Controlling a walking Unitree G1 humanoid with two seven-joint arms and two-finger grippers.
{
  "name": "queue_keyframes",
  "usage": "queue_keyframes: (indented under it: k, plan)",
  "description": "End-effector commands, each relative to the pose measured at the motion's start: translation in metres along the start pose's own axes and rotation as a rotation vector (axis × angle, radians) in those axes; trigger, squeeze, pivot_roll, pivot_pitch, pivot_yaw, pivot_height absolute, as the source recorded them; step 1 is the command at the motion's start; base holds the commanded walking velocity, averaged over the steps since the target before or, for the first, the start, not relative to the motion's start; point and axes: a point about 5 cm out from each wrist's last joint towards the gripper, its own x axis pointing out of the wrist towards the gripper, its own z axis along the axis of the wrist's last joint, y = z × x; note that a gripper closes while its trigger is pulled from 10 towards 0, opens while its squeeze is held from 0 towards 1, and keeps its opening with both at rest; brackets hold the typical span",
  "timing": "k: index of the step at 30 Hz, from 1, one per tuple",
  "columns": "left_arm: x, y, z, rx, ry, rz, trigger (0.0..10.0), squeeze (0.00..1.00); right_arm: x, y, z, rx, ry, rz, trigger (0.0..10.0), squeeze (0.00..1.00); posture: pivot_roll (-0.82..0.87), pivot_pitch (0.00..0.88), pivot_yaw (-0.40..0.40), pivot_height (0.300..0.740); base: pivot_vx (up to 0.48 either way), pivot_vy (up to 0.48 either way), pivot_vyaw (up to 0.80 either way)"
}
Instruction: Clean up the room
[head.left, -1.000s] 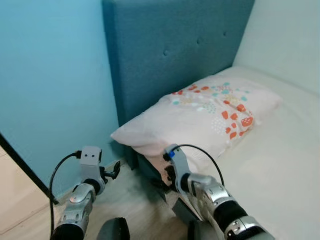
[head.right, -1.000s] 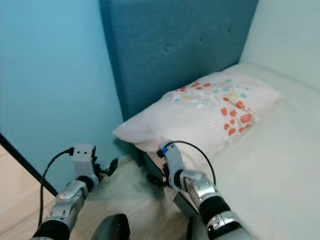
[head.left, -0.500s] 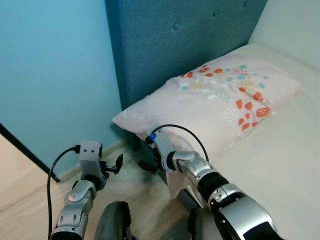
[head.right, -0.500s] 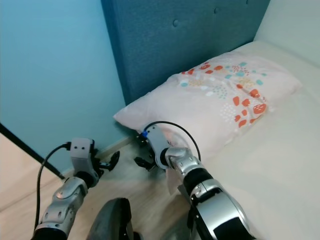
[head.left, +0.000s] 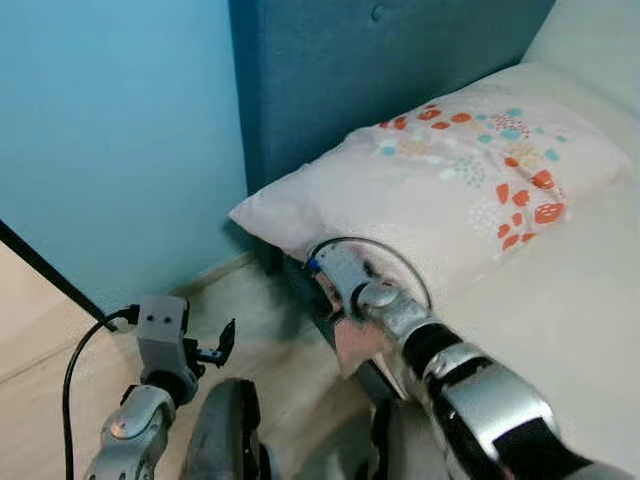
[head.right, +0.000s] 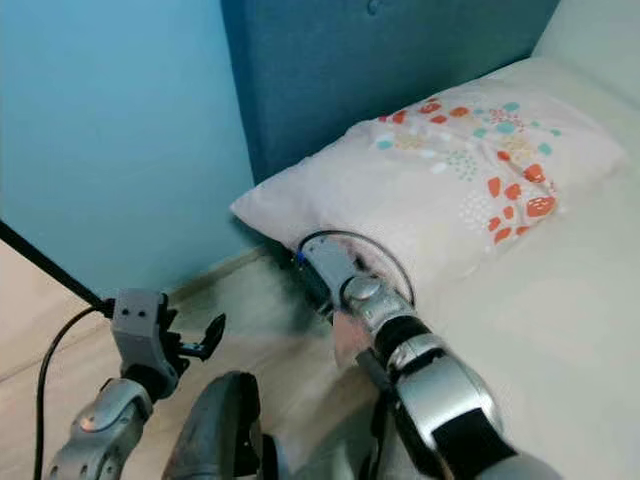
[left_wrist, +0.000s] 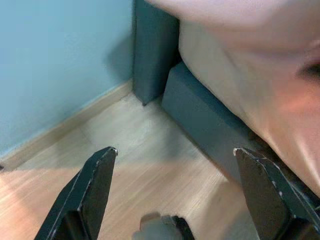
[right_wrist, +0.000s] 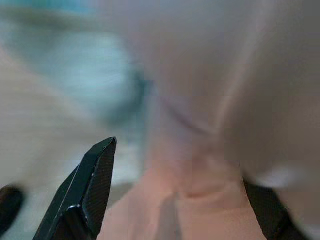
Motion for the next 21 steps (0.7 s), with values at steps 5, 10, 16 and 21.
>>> queue_keyframes:
  k: [5,10,16,21]
  plan:
    - [-0.008,-0.008,-0.004,0.013,0.054,-0.024,10.0,0.0,-0.011,-0.045,-0.01,0.066,0.001,-0.192,10.0,0.0,0.33,0.396,-0.098,0.581,0.0,0.0,0.0]
    - [-0.012,-0.011,-0.001,0.018,0.052,-0.033,10.0,0.0,-0.017,-0.064,-0.016,0.118,-0.002,-0.267,10.0,0.0,0.35,0.404,-0.099,0.581,0.0,0.0,0.0]
    - [-0.021,-0.004,0.008,0.033,0.053,-0.007,10.0,0.0,-0.036,-0.108,-0.022,0.2,-0.028,-0.447,10.0,0.0,0.39,0.417,-0.108,0.581,0.0,0.0,0.0]
    - [-0.023,-0.003,0.01,0.041,0.055,-0.001,10.0,0.0,-0.044,-0.123,-0.017,0.237,-0.064,-0.496,10.0,0.0,0.4,0.422,-0.112,0.581,0.0,0.0,0.0]
